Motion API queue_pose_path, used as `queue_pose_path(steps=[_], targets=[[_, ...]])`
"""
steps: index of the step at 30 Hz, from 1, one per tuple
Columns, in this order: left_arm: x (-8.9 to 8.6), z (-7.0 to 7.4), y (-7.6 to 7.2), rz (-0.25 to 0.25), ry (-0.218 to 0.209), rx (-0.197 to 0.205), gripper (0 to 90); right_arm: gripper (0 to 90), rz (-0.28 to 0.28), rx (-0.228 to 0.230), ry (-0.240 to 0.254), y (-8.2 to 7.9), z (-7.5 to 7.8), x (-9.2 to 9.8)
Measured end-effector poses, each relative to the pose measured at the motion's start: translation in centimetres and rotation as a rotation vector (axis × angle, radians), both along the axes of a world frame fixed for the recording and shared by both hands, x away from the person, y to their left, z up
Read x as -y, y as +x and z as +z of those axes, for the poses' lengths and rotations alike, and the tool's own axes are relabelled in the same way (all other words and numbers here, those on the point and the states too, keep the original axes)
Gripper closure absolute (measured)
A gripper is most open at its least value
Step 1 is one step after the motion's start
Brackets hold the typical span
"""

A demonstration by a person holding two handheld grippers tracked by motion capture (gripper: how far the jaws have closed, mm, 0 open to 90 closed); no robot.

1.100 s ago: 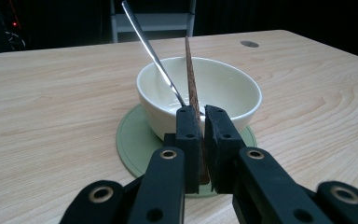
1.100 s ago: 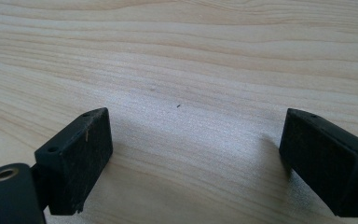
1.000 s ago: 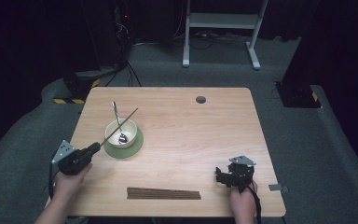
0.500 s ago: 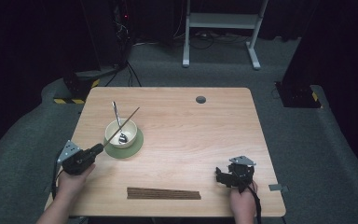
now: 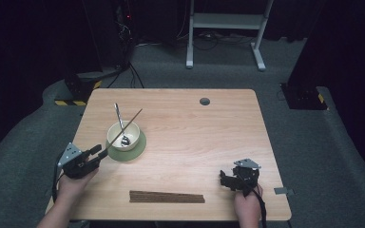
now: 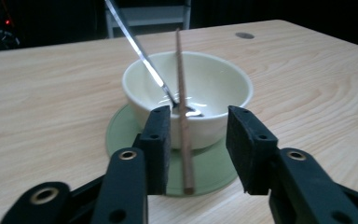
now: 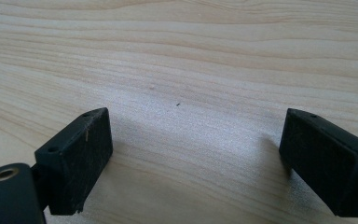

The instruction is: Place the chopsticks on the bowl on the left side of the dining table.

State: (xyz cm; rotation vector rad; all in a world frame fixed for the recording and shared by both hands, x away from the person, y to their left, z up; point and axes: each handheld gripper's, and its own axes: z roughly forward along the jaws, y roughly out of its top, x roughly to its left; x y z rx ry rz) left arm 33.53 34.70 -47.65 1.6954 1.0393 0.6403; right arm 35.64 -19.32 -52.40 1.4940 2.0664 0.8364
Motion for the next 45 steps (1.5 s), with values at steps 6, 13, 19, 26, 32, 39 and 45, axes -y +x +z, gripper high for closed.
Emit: queue_pose_path(steps=[6,13,19,26,32,39,45], targets=[[2.7,0.4,-1.1,-0.097,0.046,-0.026,55.6,9.0,0.000,-0.001,0.001,0.0,0.0,0.0],[4.8,0.0,-1.8,-0.165,0.060,-0.064,53.8,9.0,0.001,-0.001,0.002,0.0,0.0,0.0],[6.2,-1.0,-2.2,-0.233,0.110,-0.120,49.5,9.0,0.001,0.000,0.001,0.0,0.0,0.0],[7.0,-2.2,-2.1,-0.301,0.139,-0.214,46.5,9.0,0.001,-0.001,0.002,0.0,0.0,0.0],[7.7,-2.7,-2.3,-0.343,0.167,-0.246,44.2,9.0,0.001,-0.001,0.002,0.0,0.0,0.0],[8.4,-3.2,-2.5,-0.391,0.201,-0.266,43.8,9.0,0.001,-0.001,0.001,0.0,0.0,0.0],[8.9,-3.4,-2.6,-0.418,0.233,-0.281,43.4,9.0,0.001,-0.001,0.002,0.0,0.0,0.0]])
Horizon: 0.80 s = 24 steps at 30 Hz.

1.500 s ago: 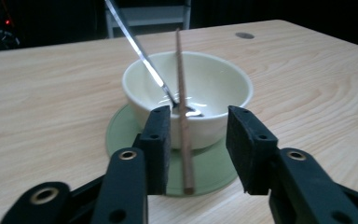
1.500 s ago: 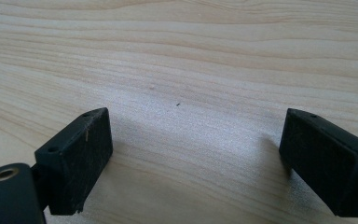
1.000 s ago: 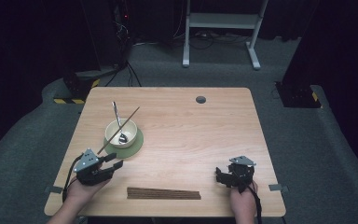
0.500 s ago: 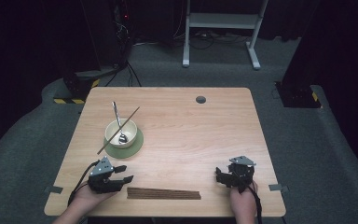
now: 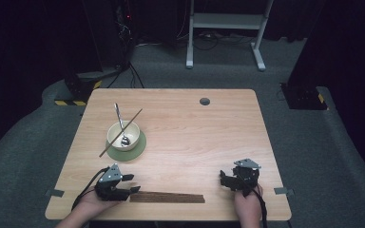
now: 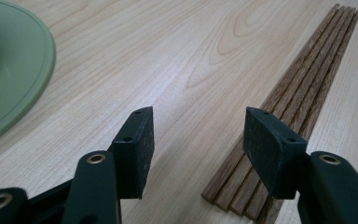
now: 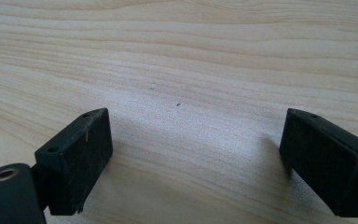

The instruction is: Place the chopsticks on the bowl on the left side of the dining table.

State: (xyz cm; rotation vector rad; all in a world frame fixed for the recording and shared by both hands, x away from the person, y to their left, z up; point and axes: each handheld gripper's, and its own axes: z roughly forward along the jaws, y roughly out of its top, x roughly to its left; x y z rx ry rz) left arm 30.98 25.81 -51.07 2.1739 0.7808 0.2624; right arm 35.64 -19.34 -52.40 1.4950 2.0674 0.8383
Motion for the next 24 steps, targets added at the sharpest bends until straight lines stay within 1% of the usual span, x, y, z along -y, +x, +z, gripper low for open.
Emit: queue_pose_path(steps=[3,8,12,14,17,21,24], targets=[[0.28,-0.15,-0.09,-0.013,0.028,0.002,43.2,9.0,0.000,0.000,0.000,0.00,0.00,0.00],[0.66,-0.45,-0.17,-0.029,0.050,-0.002,43.1,9.0,0.000,0.000,0.000,0.00,0.00,0.00],[0.80,-0.49,0.04,-0.021,0.045,-0.004,43.1,9.0,0.000,0.000,0.000,0.00,0.00,0.01],[0.90,-0.48,0.07,-0.023,0.043,-0.004,43.1,9.0,0.000,0.000,0.000,0.00,0.00,0.01],[1.03,-0.49,0.04,-0.031,0.052,0.000,43.1,9.0,0.000,0.000,0.000,0.00,0.00,0.01],[1.07,-0.51,0.03,-0.033,0.049,-0.001,43.1,9.0,0.000,0.000,0.001,0.00,0.00,0.01],[0.99,-0.58,0.14,-0.025,0.046,-0.006,43.1,9.0,0.000,0.000,0.001,0.00,0.00,0.01]])
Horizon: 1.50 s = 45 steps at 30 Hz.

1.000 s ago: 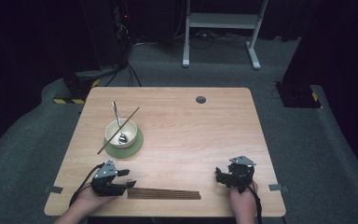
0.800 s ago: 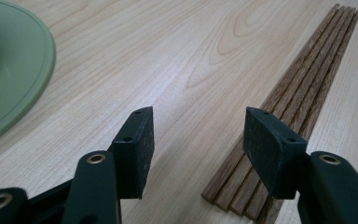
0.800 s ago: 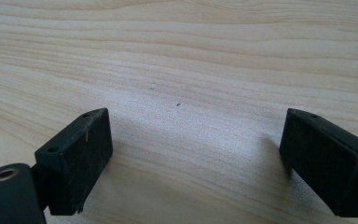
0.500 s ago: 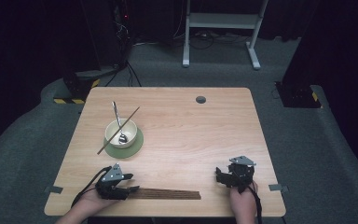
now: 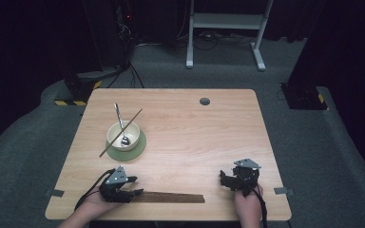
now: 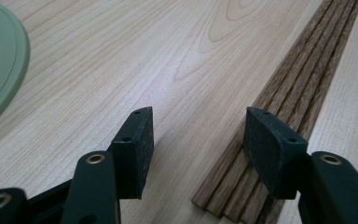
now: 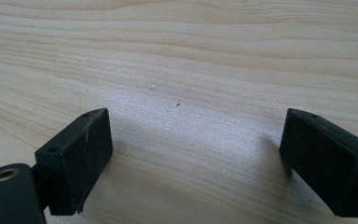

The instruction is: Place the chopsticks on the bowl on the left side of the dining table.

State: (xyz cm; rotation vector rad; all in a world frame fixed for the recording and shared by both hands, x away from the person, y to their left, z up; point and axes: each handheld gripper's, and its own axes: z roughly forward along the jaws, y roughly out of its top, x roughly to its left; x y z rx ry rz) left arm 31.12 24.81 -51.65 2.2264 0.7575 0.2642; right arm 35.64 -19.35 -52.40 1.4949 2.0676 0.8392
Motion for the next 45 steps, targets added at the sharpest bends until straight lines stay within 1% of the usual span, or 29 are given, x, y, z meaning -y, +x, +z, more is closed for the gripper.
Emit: queue_pose_path(steps=[8,13,17,21,24,26,29,30,34,43,44,45], targets=[[-0.1,0.0,0.1,0.009,0.008,0.009,43.8,9.0,0.000,0.000,0.000,0.0,0.0,0.0],[-0.1,-0.2,0.2,0.012,0.021,0.017,47.8,9.0,0.005,0.000,0.000,0.0,0.0,0.0],[0.4,-0.2,0.2,-0.001,0.015,0.025,50.3,9.0,0.005,0.000,0.000,0.0,0.0,0.0],[0.8,-0.3,0.1,-0.023,0.019,0.032,55.6,9.0,0.005,0.000,0.000,0.0,0.0,0.0],[0.9,-0.3,-0.1,-0.033,0.024,0.042,62.8,9.0,0.011,0.000,0.000,0.0,0.0,0.1],[0.7,-0.3,0.0,-0.038,0.020,0.045,66.4,9.0,0.012,0.000,0.001,0.0,0.0,0.1],[0.3,-0.4,0.1,-0.026,-0.002,0.032,72.3,8.8,0.011,-0.001,0.000,0.0,0.0,0.1],[0.1,-0.4,0.2,-0.025,-0.007,0.031,73.0,8.8,0.011,-0.001,-0.001,0.0,0.0,0.1],[-0.1,-0.4,0.1,-0.018,-0.003,0.038,78.5,8.9,0.012,-0.001,-0.002,0.0,0.0,0.1],[-0.3,-0.5,0.2,-0.015,-0.012,0.032,81.0,8.9,0.012,0.000,-0.002,0.0,0.0,0.1],[-0.3,-0.5,0.2,-0.014,-0.009,0.035,80.3,8.9,0.012,0.000,-0.002,0.0,0.0,0.1],[-0.1,-0.5,0.2,-0.011,-0.012,0.036,76.8,8.9,0.012,0.000,-0.002,0.0,0.0,0.1]])
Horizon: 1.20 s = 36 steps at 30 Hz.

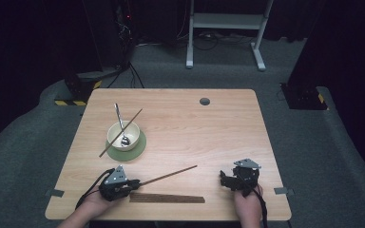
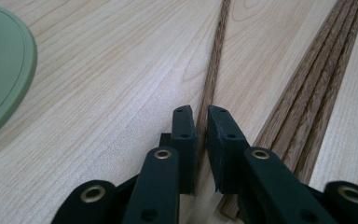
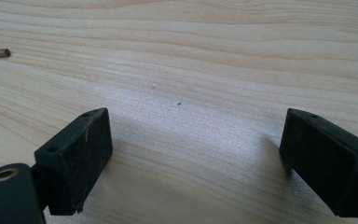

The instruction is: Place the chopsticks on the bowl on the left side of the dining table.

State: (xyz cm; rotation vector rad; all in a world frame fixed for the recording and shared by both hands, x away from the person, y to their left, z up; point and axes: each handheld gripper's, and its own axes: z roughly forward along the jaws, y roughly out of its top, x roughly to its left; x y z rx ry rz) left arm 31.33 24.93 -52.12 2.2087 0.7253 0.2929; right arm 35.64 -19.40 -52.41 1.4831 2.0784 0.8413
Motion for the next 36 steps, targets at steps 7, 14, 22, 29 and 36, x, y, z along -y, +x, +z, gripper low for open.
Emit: queue_pose_path(steps=[7,14,22,29,36], targets=[[0.5,-0.2,-0.1,-0.010,-0.013,0.016,71.7,8.9,0.003,0.000,0.000,0.0,0.0,0.0],[0.6,-0.3,-0.2,-0.019,-0.005,0.033,81.6,8.9,0.006,0.000,0.001,0.0,0.0,0.0],[0.3,-0.2,0.1,-0.003,-0.014,0.008,83.8,8.9,0.007,0.001,0.000,0.0,0.0,0.0],[-0.5,0.4,0.2,0.028,-0.070,0.014,83.8,8.8,0.007,0.001,0.000,0.0,0.0,0.0],[-0.9,1.3,0.1,0.044,-0.121,0.030,83.9,8.9,0.007,0.001,0.000,0.0,0.0,0.0]])
